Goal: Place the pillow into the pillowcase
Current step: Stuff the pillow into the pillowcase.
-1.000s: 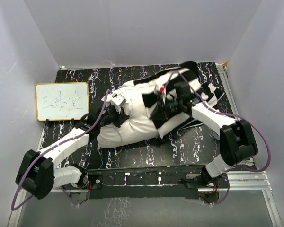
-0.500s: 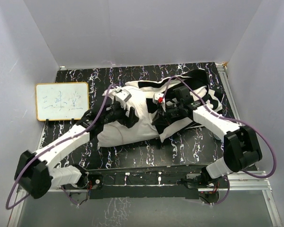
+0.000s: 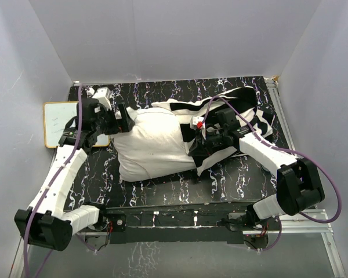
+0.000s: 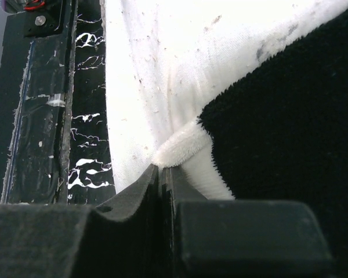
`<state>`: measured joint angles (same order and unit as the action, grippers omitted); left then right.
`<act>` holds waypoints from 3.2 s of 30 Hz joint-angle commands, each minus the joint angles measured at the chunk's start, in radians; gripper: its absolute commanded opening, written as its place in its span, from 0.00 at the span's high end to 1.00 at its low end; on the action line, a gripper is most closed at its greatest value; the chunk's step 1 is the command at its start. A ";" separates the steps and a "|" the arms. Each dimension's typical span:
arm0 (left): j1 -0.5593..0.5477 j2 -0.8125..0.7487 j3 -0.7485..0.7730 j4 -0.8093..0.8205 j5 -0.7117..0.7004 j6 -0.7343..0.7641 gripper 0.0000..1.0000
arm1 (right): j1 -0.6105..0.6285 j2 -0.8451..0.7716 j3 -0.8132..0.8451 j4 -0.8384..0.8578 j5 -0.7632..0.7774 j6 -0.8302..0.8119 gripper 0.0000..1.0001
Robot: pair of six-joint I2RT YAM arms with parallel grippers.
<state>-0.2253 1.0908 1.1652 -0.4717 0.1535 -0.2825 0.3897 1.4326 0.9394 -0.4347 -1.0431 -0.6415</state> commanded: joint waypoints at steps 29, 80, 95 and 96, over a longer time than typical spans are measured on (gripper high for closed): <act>-0.178 0.318 -0.477 1.542 0.478 -0.723 1.00 | 0.200 0.457 0.681 1.200 -0.216 1.570 0.92; -1.020 0.428 -0.244 0.686 -0.862 0.775 0.03 | -0.471 -0.279 -0.084 0.064 -0.024 0.324 0.01; -0.787 0.399 -0.263 0.693 -0.397 0.506 0.87 | -0.218 -0.152 -0.091 0.331 0.407 0.536 0.24; -0.780 0.399 -0.258 0.688 -0.374 0.499 0.91 | -0.198 -0.139 -0.086 0.338 0.447 0.538 0.24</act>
<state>-1.0306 1.5265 0.9024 0.2085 -0.3927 0.2863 0.1360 1.2648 0.8356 -0.2295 -0.7704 -0.1585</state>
